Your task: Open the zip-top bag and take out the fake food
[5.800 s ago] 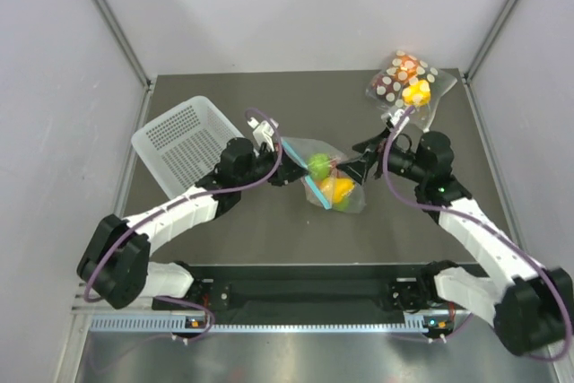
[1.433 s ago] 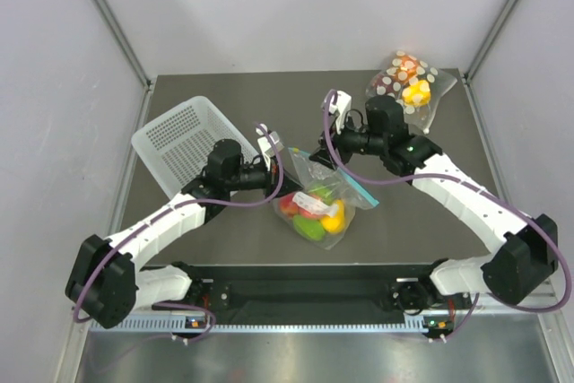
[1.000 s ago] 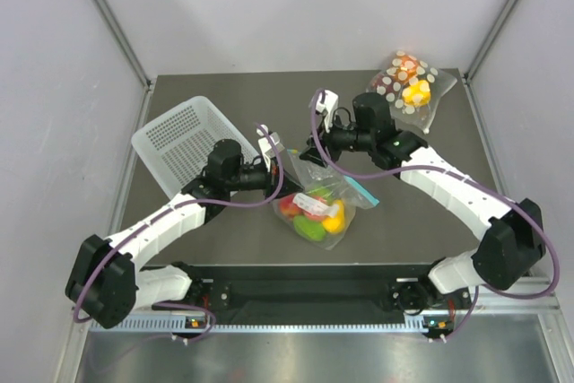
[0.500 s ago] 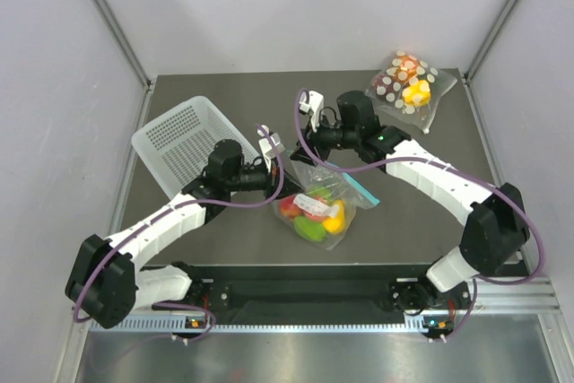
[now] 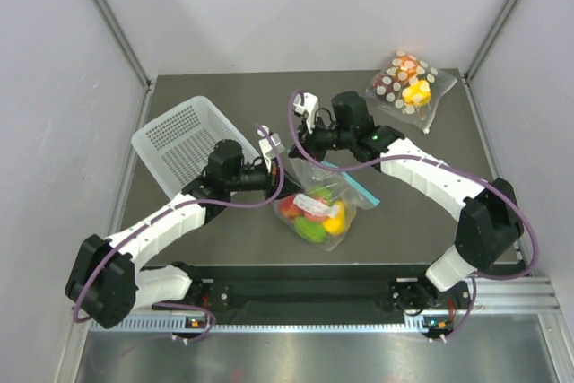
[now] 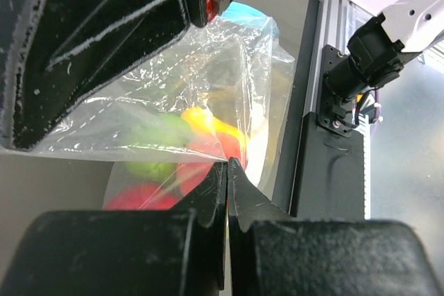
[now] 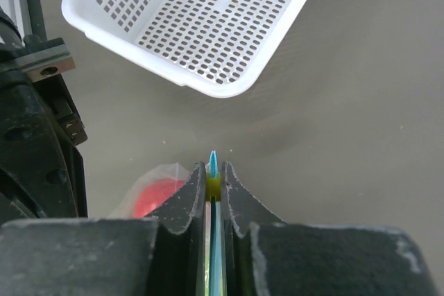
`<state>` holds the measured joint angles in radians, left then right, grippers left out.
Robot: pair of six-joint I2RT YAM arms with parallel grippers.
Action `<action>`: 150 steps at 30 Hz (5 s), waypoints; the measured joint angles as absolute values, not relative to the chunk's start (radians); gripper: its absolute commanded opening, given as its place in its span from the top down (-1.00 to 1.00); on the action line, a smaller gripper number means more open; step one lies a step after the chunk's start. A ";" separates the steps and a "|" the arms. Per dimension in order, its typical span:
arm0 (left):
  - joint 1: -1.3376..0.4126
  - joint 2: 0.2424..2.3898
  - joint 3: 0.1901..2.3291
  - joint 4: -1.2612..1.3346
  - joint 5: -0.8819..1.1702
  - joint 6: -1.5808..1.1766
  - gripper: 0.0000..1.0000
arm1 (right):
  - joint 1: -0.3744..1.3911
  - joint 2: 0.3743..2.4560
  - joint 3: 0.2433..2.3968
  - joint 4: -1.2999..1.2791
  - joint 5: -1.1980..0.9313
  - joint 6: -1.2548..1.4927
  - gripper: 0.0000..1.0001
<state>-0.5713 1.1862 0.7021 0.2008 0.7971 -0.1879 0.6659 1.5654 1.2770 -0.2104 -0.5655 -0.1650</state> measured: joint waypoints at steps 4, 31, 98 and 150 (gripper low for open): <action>-0.571 1.186 0.692 0.198 0.788 -0.186 0.85 | 0.666 1.563 1.270 -0.191 -0.566 -0.164 1.00; -0.571 1.130 0.624 0.345 0.662 -0.272 -0.56 | 0.666 1.272 0.998 -0.073 -0.563 -0.053 1.00; -0.353 1.355 0.710 0.486 0.742 -0.497 1.00 | 0.676 0.924 0.825 -0.244 -0.330 -0.046 1.00; -0.257 1.298 0.715 0.387 0.890 -0.348 1.00 | 0.659 1.232 1.094 -0.268 -0.369 -0.132 -0.57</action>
